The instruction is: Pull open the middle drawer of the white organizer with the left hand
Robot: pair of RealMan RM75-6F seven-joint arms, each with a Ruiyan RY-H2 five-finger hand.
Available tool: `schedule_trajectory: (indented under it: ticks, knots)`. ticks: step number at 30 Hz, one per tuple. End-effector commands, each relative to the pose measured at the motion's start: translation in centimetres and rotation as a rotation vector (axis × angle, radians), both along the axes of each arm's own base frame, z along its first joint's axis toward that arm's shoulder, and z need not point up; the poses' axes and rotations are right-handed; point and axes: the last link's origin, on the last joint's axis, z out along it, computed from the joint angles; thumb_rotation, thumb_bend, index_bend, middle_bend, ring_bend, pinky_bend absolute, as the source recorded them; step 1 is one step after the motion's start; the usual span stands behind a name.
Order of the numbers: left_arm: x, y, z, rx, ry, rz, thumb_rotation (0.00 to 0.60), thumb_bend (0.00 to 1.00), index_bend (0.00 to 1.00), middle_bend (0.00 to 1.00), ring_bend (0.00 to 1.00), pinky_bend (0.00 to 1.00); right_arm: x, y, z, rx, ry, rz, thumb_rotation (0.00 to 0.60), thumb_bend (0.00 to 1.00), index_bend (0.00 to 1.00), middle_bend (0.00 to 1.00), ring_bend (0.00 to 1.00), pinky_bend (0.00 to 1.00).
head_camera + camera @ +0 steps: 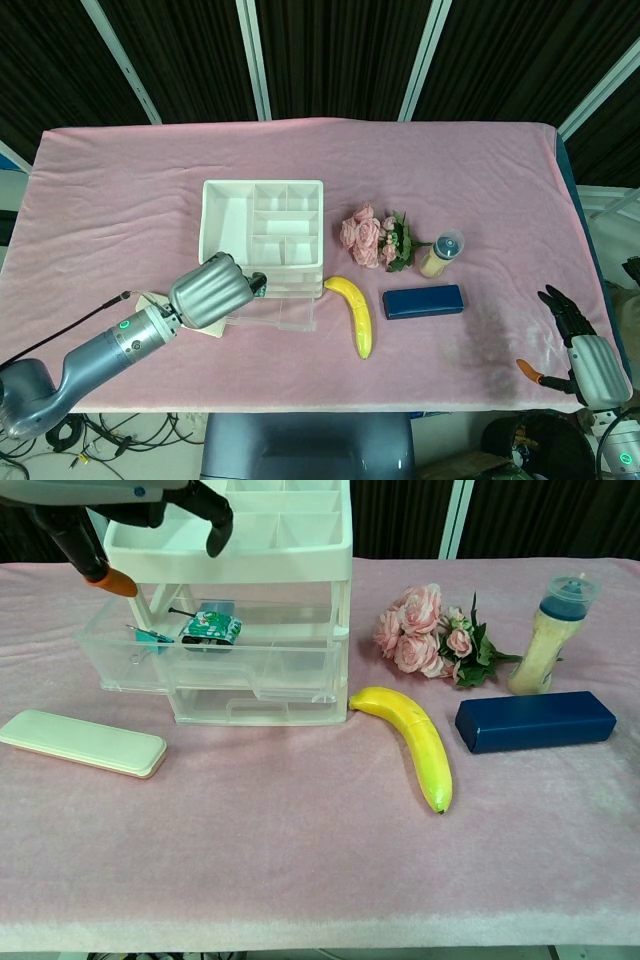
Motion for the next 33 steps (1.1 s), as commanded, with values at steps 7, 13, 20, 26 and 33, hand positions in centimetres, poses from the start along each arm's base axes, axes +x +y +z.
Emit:
schedule_trajectory:
  ticks: [7,13,20,26,33]
  knots:
    - [-0.7,0.5,-1.7,-0.015,0.138,-0.149,0.6,0.12,0.37,1.0,1.0,0.98,0.0,0.0,0.0,-0.001,-0.001,0.0,0.6,0.13,0.0,0.0,0.01,0.15]
    - [-0.7,1.0,-2.4,-0.021,0.169,-0.151,0.6,0.1,0.33,1.0,1.0,0.98,0.0,0.0,0.1,-0.004,0.0,-0.002,0.6,0.13,0.0,0.0,0.01,0.15]
    - [-0.7,1.1,-3.1,-0.025,0.188,-0.15,0.6,0.1,0.3,1.0,1.0,0.98,-0.1,-0.1,0.1,-0.006,-0.003,-0.007,0.6,0.13,0.0,0.0,0.01,0.15]
    - [-0.6,1.7,-3.6,-0.006,0.189,-0.133,0.6,0.1,0.26,1.0,1.0,0.98,-0.1,-0.1,0.1,-0.007,-0.006,-0.006,0.6,0.13,0.0,0.0,0.01,0.15]
    - [-0.4,1.8,-4.1,-0.01,0.179,-0.114,0.6,0.1,0.28,1.0,1.0,0.98,-0.1,-0.1,0.1,-0.007,-0.008,-0.007,0.6,0.13,0.0,0.0,0.01,0.15]
